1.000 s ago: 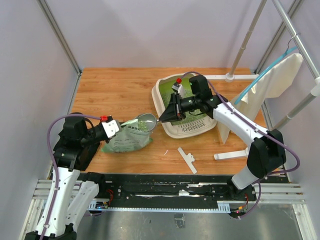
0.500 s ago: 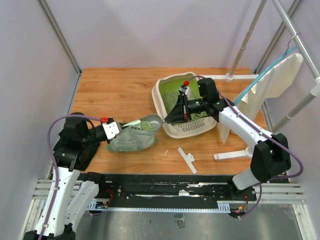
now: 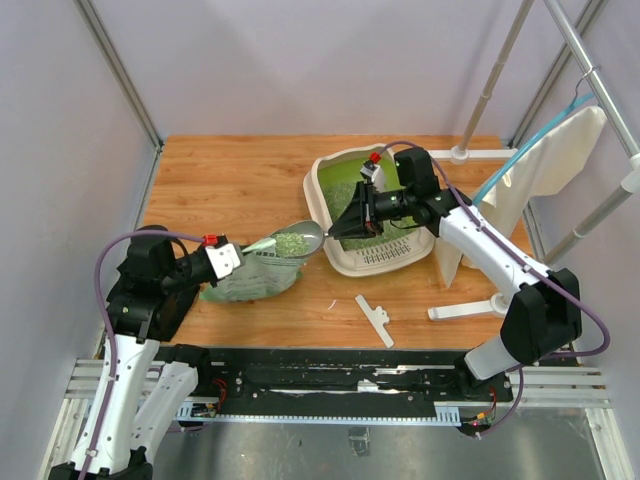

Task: Fill the litter box with clean litter
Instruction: 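Scoop the cat litter from the cat litter bag.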

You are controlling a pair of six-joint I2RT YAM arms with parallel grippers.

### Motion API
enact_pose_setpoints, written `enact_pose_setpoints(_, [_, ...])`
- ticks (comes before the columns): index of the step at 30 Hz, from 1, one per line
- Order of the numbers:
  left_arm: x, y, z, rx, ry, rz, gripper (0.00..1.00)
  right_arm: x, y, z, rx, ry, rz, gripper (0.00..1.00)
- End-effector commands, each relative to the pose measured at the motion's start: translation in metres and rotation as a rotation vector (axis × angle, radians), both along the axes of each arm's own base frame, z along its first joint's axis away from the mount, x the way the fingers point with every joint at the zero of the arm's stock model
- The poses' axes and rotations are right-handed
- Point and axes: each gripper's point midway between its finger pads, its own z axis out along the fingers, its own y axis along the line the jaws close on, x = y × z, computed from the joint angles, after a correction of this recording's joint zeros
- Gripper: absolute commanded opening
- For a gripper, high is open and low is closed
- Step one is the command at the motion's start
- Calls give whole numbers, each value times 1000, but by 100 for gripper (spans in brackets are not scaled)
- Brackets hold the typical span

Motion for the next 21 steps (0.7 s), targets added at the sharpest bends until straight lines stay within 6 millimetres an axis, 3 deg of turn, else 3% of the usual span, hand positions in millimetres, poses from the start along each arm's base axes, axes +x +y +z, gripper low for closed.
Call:
enact_pose_setpoints(1, [-8, -5, 86, -23, -334, -53, 1, 8, -11, 19, 20, -83, -36, 1])
enact_pose_setpoints(6, [-9, -5, 87, -33, -345, -48, 1, 9, -16, 12, 52, -41, -32, 1])
enact_pose_setpoints(15, [-12, -9, 93, -67, -353, -69, 1, 9, -28, 16, 94, -39, -46, 1])
enact_pose_setpoints(21, [-14, -10, 100, -85, -373, -75, 1, 5, -35, -2, 77, 3, -50, 1])
